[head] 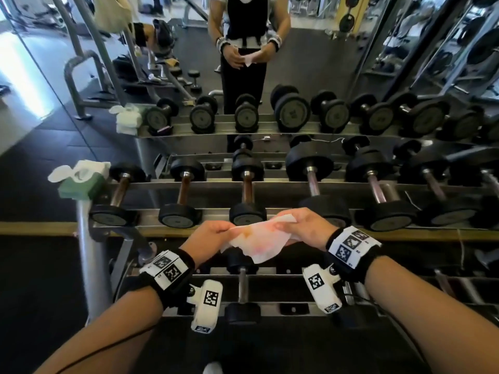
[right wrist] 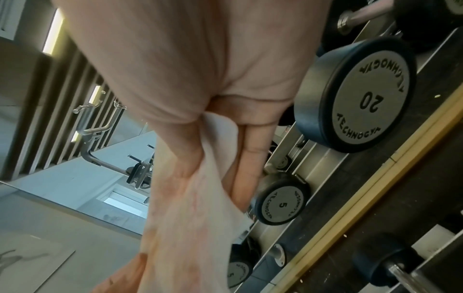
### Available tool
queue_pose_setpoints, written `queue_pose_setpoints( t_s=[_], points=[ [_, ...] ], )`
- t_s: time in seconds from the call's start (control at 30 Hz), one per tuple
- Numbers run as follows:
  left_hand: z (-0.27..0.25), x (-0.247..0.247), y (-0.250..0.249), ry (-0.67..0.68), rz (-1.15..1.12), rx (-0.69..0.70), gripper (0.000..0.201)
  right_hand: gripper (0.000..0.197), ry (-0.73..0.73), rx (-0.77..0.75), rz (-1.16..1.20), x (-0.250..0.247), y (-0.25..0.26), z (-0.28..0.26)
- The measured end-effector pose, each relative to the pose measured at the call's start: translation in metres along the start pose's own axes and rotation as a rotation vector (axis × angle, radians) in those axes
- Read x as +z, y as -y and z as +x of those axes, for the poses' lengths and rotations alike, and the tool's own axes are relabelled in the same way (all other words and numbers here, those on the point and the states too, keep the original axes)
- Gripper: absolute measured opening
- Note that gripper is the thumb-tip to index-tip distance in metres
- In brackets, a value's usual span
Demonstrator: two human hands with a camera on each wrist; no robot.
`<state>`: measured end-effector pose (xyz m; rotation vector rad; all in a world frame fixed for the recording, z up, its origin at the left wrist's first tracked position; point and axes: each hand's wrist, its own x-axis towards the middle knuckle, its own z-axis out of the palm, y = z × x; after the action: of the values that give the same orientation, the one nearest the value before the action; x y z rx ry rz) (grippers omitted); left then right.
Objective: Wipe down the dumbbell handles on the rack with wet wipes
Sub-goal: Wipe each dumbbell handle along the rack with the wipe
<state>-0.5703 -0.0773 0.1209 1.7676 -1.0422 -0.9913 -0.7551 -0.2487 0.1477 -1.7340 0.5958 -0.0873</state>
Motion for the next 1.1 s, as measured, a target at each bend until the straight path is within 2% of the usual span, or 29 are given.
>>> queue_pose_setpoints(
  t_s=[0.13,0.23,0.3,0.37,0.43,0.5,0.6,0.67,0.7,0.77,0.8,0.93,1.0,1.1],
  points=[
    [0.018,-0.013,-0.003,-0.007,-0.122,0.028,0.015,0.01,-0.039,-0.054,-0.042,0.006,0.007,0.031],
    [0.041,-0.029,0.002,-0.024,0.047,0.071,0.008,0.009,-0.096,-0.052,-0.084,0.002,0.013,0.062],
    [0.06,-0.039,0.006,-0.098,0.11,0.02,0.013,0.013,-0.144,-0.03,-0.153,0.0,0.017,0.081],
    [0.079,-0.044,0.01,-0.148,0.055,-0.068,0.012,0.012,-0.186,-0.005,-0.213,-0.001,0.02,0.101],
    [0.096,-0.046,0.011,-0.136,-0.098,-0.146,0.011,0.013,-0.257,0.001,-0.246,-0.003,0.022,0.123],
    [0.113,-0.047,0.012,-0.127,-0.269,-0.222,0.018,0.012,-0.341,0.005,-0.246,-0.004,0.021,0.144],
    [0.128,-0.043,0.013,-0.135,-0.675,-0.401,0.026,0.018,-0.466,0.001,-0.251,-0.002,0.012,0.166],
    [0.135,-0.039,0.012,-0.119,-0.889,-0.493,0.021,0.024,-0.491,-0.016,-0.31,0.001,0.003,0.172],
    [0.139,-0.037,0.012,-0.112,-0.944,-0.516,0.017,0.022,-0.479,-0.036,-0.331,0.002,-0.001,0.174],
    [0.147,-0.034,0.012,-0.119,-1.024,-0.53,0.018,0.004,-0.404,-0.059,-0.323,0.005,-0.008,0.176],
    [0.15,-0.032,0.011,-0.127,-1.06,-0.528,0.023,0.007,-0.347,-0.06,-0.315,0.006,-0.01,0.176],
    [0.157,-0.025,0.005,-0.112,-1.198,-0.48,0.041,0.042,-0.144,-0.011,-0.377,0.007,-0.021,0.173],
    [0.161,-0.019,0.001,-0.099,-1.225,-0.463,0.048,0.055,-0.106,-0.012,-0.41,0.0,-0.026,0.172],
    [0.169,-0.003,-0.009,-0.092,-1.256,-0.43,0.046,0.063,-0.101,-0.034,-0.348,-0.02,-0.029,0.169]
  ],
)
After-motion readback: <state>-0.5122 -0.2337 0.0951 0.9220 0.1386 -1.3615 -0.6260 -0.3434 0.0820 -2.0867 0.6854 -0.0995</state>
